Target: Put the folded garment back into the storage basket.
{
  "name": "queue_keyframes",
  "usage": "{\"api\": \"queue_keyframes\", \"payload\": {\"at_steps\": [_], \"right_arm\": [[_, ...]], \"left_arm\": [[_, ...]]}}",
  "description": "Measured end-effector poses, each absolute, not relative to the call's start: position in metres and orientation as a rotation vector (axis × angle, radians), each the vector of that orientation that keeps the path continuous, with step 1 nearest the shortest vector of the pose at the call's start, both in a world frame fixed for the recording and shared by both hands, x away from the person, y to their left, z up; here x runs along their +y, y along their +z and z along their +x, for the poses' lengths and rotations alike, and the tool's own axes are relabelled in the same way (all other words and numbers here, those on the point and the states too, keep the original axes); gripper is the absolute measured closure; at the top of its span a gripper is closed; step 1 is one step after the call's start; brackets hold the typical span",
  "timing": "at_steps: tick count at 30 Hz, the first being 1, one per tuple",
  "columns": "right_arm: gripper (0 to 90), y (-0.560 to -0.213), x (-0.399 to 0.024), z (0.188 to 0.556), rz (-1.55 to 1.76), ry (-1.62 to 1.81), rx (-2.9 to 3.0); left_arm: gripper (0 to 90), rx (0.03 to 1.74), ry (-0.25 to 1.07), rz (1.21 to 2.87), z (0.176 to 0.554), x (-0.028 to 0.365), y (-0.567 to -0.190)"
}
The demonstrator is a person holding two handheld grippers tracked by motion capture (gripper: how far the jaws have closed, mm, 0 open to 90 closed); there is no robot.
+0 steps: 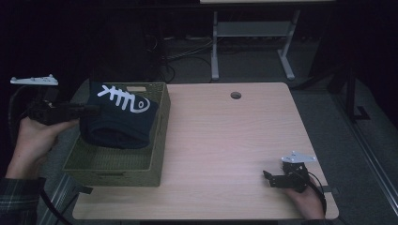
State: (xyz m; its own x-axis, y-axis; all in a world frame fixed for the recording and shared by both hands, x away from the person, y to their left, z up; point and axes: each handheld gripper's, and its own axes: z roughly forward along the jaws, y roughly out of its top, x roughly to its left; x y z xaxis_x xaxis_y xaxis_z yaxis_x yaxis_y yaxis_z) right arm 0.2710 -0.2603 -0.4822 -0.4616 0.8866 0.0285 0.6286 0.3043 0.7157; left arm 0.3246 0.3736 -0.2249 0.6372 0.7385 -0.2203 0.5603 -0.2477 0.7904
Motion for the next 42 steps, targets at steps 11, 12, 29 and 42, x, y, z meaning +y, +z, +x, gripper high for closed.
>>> {"api": "queue_keyframes", "payload": {"at_steps": [11,12,29,42], "right_arm": [[9.5,-0.482,-0.260,0.271,1.356,0.954,2.207],[9.5,-0.482,-0.260,0.271,1.355,0.954,2.207],[9.5,-0.482,-0.260,0.271,1.356,0.953,2.207],[9.5,-0.482,-0.260,0.271,1.355,0.952,2.207]], "left_arm": [[75.5,1.052,0.188,1.924,0.324,0.375,-0.252],[75.5,1.054,0.187,1.924,0.324,0.376,-0.254],[75.5,1.117,0.142,1.871,0.321,0.396,-0.281],[75.5,1.102,0.044,1.856,0.321,0.384,-0.305]]}}
